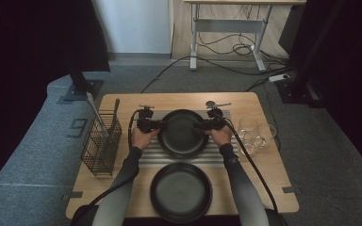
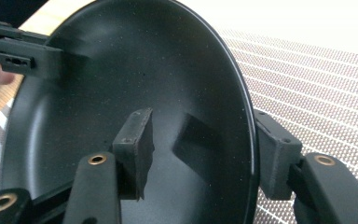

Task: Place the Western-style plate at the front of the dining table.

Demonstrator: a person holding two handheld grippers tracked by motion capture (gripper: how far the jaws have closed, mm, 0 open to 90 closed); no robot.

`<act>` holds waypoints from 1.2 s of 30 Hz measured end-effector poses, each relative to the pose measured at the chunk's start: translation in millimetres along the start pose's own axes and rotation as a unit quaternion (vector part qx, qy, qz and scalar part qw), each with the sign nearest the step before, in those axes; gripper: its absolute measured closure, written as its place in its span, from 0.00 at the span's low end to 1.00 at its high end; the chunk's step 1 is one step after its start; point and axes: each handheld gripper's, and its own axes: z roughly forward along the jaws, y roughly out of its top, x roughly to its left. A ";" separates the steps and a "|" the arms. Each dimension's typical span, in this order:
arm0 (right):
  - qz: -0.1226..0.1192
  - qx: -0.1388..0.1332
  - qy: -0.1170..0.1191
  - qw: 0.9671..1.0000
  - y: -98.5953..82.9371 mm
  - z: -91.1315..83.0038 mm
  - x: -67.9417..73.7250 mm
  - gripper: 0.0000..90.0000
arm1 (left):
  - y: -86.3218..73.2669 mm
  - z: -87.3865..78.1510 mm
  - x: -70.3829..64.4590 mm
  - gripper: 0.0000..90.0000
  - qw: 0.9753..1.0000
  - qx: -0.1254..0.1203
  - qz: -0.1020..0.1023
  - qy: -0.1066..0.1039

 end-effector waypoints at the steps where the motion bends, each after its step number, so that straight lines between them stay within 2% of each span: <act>1: -0.001 0.003 0.000 1.000 -0.5 1.5 -0.6 0.49 | -0.1 0.0 -0.2 0.77 1.000 0.001 0.002 0.004; 4: -0.001 0.006 -0.001 1.000 -1.9 4.9 -1.3 0.47 | -0.9 0.4 -0.9 0.83 1.000 0.006 0.008 0.018; 9: -0.003 0.013 -0.007 1.000 -4.2 10.8 -1.8 0.45 | -1.7 1.3 -0.8 0.85 1.000 0.005 0.006 0.020; 16: -0.003 0.020 -0.011 1.000 -7.2 16.7 -4.5 0.43 | 0.4 2.4 -3.6 0.85 0.999 0.009 0.017 0.031; 24: -0.024 0.029 -0.034 0.999 -9.9 18.2 -1.7 0.39 | -2.9 7.1 4.7 0.85 0.999 0.020 -0.003 0.030; 28: -0.043 0.020 -0.049 0.998 -8.7 13.0 1.6 0.33 | -7.6 11.3 10.7 0.83 0.999 0.028 -0.017 0.032; 31: -0.057 0.013 -0.052 0.997 -7.8 6.7 6.4 0.32 | -11.0 14.2 15.0 0.83 0.999 0.034 -0.026 0.031; 34: -0.060 -0.003 -0.050 0.997 -8.3 -0.2 9.1 0.30 | -13.9 16.4 17.6 0.82 0.998 0.038 -0.029 0.035; 36: -0.058 -0.016 -0.049 0.997 -9.2 -4.9 9.5 0.29 | -15.4 17.1 17.8 0.82 0.998 0.036 -0.024 0.041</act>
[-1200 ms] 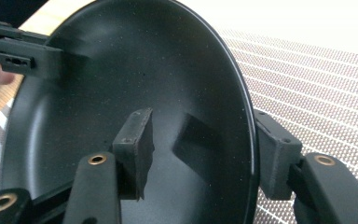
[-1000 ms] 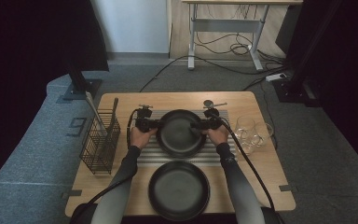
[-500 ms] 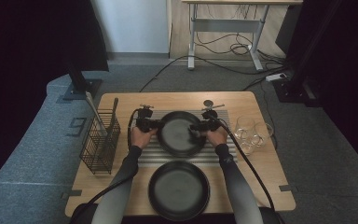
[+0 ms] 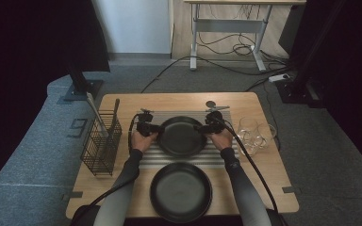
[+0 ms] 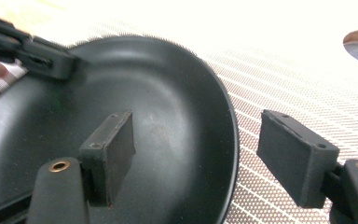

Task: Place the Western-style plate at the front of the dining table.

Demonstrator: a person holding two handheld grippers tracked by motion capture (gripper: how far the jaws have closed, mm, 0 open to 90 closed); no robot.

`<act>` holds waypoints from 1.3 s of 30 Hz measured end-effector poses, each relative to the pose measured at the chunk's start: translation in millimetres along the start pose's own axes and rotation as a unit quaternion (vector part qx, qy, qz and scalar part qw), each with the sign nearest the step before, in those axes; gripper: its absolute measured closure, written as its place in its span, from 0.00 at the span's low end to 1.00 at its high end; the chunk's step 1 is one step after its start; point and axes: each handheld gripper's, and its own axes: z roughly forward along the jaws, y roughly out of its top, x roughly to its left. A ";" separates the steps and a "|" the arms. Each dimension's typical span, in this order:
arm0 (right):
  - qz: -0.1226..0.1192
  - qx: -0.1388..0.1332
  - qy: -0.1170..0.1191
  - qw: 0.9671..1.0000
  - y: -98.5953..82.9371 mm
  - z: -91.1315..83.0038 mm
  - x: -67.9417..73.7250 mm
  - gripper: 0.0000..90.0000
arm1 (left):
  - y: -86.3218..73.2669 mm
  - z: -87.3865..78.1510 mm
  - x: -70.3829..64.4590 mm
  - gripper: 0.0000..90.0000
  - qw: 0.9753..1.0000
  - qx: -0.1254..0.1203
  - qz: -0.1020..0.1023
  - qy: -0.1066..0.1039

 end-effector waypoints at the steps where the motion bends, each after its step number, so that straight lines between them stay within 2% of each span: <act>1: 0.002 -0.005 0.001 1.000 -0.4 -2.3 -0.4 0.29 | 0.1 -0.5 -0.1 0.82 1.000 -0.001 0.002 0.002; 3: 0.007 -0.012 0.005 1.000 -1.3 -6.6 -1.2 0.28 | 0.9 -2.5 -1.8 0.83 1.000 -0.004 0.012 0.011; 4: 0.008 -0.015 0.006 1.000 -1.6 -8.0 -1.5 0.28 | 1.8 -5.6 -2.4 0.81 1.000 -0.014 0.013 0.009; 7: 0.011 -0.019 0.008 1.000 -3.3 -13.7 -2.3 0.27 | 5.4 -14.9 -3.5 0.66 1.000 -0.030 0.007 0.002; 11: 0.013 -0.020 0.006 1.000 -5.0 -19.7 -2.4 0.24 | 6.4 -25.8 -6.1 0.54 0.999 -0.047 0.027 0.002; 13: 0.011 -0.019 0.001 1.000 -5.6 -22.7 -1.3 0.23 | 5.2 -30.9 -9.1 0.47 0.997 -0.054 0.045 0.005; 18: 0.004 -0.019 0.002 1.000 -5.7 -30.7 1.7 0.22 | 0.8 -42.0 -17.2 0.37 0.994 -0.070 0.089 0.011; 23: 0.001 -0.016 0.002 1.000 -4.8 -39.3 5.9 0.17 | -2.3 -52.7 -25.6 0.27 0.991 -0.076 0.111 0.014; 27: -0.010 -0.007 -0.008 1.000 -4.7 -45.8 11.5 0.14 | -7.2 -61.8 -36.3 0.16 0.987 -0.081 0.137 0.029; 33: -0.026 -0.009 -0.009 1.000 -6.0 -57.8 19.2 0.12 | -14.2 -75.0 -47.3 0.12 0.983 -0.087 0.159 0.032; 34: -0.026 -0.010 -0.008 1.000 -6.3 -59.4 19.9 0.11 | -16.5 -78.3 -50.0 0.11 0.981 -0.087 0.168 0.037; 39: -0.034 -0.007 -0.009 0.999 -9.6 -70.2 24.0 0.02 | -25.4 -88.5 -56.1 0.01 0.977 -0.089 0.186 0.049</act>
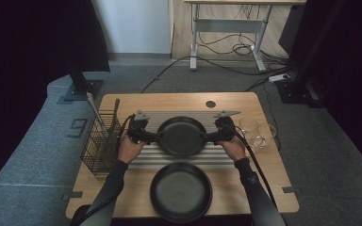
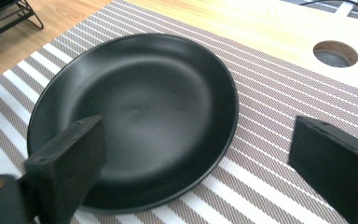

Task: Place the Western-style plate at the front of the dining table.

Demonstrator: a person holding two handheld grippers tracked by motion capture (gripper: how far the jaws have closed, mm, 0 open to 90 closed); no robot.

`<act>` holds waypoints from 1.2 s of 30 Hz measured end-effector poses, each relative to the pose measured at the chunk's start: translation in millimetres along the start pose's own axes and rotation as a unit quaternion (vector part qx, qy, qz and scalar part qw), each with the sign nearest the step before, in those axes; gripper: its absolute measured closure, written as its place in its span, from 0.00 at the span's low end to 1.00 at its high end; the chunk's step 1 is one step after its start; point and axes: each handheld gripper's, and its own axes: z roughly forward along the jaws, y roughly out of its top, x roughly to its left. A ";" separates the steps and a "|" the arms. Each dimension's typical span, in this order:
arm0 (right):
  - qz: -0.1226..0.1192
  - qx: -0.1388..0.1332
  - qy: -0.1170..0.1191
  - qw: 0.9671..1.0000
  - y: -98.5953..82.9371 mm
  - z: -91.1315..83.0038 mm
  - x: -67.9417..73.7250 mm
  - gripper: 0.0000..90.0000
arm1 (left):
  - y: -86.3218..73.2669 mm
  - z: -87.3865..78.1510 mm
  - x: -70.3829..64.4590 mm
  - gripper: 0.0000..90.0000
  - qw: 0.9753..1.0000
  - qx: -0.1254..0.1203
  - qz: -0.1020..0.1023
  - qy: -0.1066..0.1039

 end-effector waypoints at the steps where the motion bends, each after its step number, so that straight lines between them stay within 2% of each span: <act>1: -0.002 0.001 -0.001 1.000 -0.9 -1.8 0.5 0.01 | -1.2 -2.9 -0.8 0.00 1.000 0.000 0.004 0.001; 8: -0.017 0.003 -0.014 1.000 -7.4 -17.2 4.8 0.00 | -11.1 -21.9 -7.9 0.00 1.000 -0.008 0.010 0.001; 16: -0.034 -0.015 -0.022 0.999 -11.8 -40.6 12.5 0.00 | -26.1 -40.8 -14.6 0.00 1.000 -0.013 0.015 -0.002; 21: -0.041 -0.021 -0.025 0.999 -18.5 -52.5 16.0 0.00 | -41.6 -50.1 -20.5 0.00 1.000 -0.013 0.016 -0.004; 26: -0.045 -0.020 -0.038 0.998 -34.2 -62.2 15.9 0.00 | -57.9 -55.1 -26.2 0.00 1.000 -0.008 0.019 -0.002; 29: -0.042 -0.023 -0.040 0.998 -43.1 -68.0 14.5 0.00 | -68.1 -58.3 -28.4 0.00 1.000 -0.017 0.017 -0.004; 32: -0.043 -0.031 -0.043 0.998 -52.7 -74.7 13.9 0.00 | -77.6 -60.9 -30.5 0.01 1.000 -0.021 0.014 -0.004; 36: -0.036 -0.042 -0.041 0.998 -65.2 -81.7 13.5 0.00 | -93.4 -62.2 -36.0 0.01 1.000 -0.012 0.015 0.002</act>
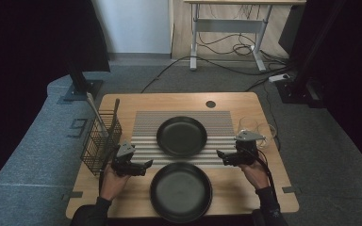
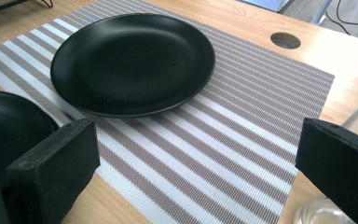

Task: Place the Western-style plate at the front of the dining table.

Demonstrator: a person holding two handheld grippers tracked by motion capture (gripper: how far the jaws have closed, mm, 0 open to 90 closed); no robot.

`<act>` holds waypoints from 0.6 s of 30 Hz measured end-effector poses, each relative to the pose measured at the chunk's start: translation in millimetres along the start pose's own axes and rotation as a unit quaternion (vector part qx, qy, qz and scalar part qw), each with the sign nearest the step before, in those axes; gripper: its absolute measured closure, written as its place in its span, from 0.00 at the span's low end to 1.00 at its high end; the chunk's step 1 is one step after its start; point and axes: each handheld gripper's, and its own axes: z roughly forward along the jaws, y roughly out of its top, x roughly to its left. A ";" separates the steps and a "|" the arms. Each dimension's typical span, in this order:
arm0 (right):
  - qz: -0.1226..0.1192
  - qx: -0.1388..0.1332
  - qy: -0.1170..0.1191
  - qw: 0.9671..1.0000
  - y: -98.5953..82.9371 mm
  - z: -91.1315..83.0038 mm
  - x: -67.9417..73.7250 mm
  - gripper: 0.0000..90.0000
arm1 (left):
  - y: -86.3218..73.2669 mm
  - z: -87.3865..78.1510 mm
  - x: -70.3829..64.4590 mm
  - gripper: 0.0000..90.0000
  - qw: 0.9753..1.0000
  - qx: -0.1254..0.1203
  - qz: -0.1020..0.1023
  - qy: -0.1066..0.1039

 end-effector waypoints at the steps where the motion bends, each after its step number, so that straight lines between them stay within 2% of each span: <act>1: 0.002 -0.003 0.001 1.000 -3.7 -1.7 0.5 0.00 | -2.2 -0.1 -0.9 0.01 1.000 0.002 0.000 0.000; 7: 0.005 0.000 0.004 1.000 -21.1 -5.2 5.1 0.00 | -16.4 -1.0 -5.5 0.00 1.000 0.020 0.007 0.005; 12: 0.022 0.025 0.007 0.999 -41.2 -3.9 6.4 0.00 | -27.3 -2.5 -6.0 0.00 1.000 0.028 -0.002 0.010; 18: 0.021 0.041 0.003 0.999 -58.2 -1.8 8.1 0.00 | -38.2 -1.5 -8.4 0.00 0.999 0.045 -0.003 0.010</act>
